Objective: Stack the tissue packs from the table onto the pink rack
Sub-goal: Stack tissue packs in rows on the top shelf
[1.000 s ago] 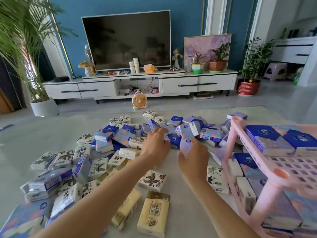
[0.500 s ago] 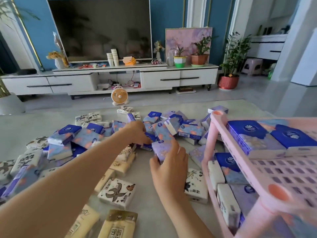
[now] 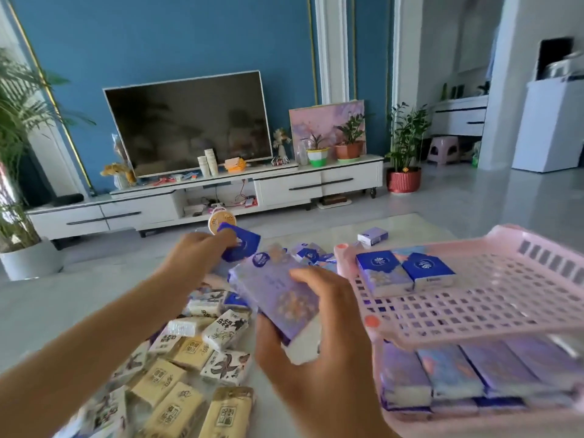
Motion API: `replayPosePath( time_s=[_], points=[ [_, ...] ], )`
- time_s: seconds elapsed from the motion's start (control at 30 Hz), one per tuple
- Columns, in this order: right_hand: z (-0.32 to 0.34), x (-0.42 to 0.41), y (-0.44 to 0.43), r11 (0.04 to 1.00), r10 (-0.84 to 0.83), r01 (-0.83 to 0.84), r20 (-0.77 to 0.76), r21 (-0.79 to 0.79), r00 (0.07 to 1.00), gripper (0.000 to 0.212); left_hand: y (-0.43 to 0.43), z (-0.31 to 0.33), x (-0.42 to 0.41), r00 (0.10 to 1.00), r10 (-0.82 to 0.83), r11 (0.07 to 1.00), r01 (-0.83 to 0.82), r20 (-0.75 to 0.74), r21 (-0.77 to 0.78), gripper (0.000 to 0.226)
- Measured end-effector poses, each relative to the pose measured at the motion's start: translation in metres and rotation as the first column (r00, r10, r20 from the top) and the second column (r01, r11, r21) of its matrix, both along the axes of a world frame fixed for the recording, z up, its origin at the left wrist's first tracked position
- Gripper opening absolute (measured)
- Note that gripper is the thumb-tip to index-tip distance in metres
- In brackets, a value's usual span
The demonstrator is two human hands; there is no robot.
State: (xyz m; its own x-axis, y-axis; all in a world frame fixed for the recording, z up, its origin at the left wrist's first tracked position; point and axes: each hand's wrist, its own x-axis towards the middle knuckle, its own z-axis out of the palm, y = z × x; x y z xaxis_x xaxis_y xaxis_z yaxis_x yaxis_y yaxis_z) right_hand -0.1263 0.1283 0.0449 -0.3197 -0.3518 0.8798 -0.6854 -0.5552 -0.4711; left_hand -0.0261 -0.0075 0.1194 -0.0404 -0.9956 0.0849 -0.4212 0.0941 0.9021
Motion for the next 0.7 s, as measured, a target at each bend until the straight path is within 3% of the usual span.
replayPosePath(
  time_s=[0.1, 0.17, 0.23, 0.33, 0.43, 0.47, 0.53, 0.6, 0.7],
  points=[
    [0.029, -0.052, 0.020, 0.994, -0.101, 0.106, 0.161, -0.025, 0.982, 0.037, 0.046, 0.041, -0.033, 0.974, -0.114, 0.993, 0.120, -0.196, 0.019, 0.009],
    [0.038, -0.101, 0.024, 0.974, -0.225, 0.214, 0.281, 0.070, 0.933, 0.034, 0.070, 0.054, -0.070, 0.936, -0.280, 0.960, 0.280, -0.215, -0.030, 0.015],
    [0.037, -0.148, 0.030, 0.923, -0.370, 0.313, 0.303, 0.222, 0.878, 0.033, 0.089, 0.054, -0.117, 0.901, -0.391, 0.920, 0.388, -0.188, -0.053, 0.014],
    [0.025, -0.205, 0.038, 0.785, -0.554, 0.453, 0.151, 0.423, 0.818, 0.033, 0.092, 0.029, -0.186, 0.890, -0.451, 0.892, 0.448, -0.060, -0.067, 0.015],
    [0.018, -0.231, 0.038, 0.628, -0.599, 0.535, -0.088, 0.565, 0.796, 0.036, 0.086, 0.000, -0.233, 0.897, -0.438, 0.896, 0.441, 0.057, -0.053, 0.014],
    [0.017, -0.236, 0.037, 0.576, -0.604, 0.584, -0.184, 0.572, 0.776, 0.034, 0.084, -0.010, -0.242, 0.899, -0.417, 0.901, 0.429, 0.135, -0.071, 0.016],
    [0.017, -0.240, 0.036, 0.479, -0.597, 0.657, -0.334, 0.582, 0.730, 0.030, 0.080, -0.025, -0.248, 0.817, -0.293, 0.894, 0.418, 0.497, -0.159, 0.027],
    [0.016, -0.242, 0.036, 0.438, -0.558, 0.659, -0.390, 0.611, 0.732, 0.033, 0.079, -0.033, -0.244, 0.673, -0.161, 0.857, 0.458, 0.722, -0.235, 0.046],
    [0.016, -0.248, 0.037, 0.485, -0.483, 0.549, -0.315, 0.681, 0.817, 0.038, 0.076, -0.037, -0.236, 0.640, -0.175, 0.835, 0.499, 0.748, -0.232, 0.052]
  ],
)
